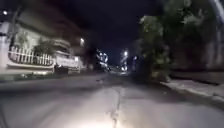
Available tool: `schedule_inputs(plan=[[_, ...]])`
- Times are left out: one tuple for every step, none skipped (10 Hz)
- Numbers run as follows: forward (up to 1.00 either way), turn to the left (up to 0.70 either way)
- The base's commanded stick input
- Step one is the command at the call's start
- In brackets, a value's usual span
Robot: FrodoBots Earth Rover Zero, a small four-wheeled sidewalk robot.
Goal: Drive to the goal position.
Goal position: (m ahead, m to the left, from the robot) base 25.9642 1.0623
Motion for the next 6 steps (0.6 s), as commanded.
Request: schedule_inputs(plan=[[0.70, 0.00], [0.70, 0.00], [0.70, 0.00], [0.70, 0.00], [0.70, 0.00], [0.70, 0.00]])
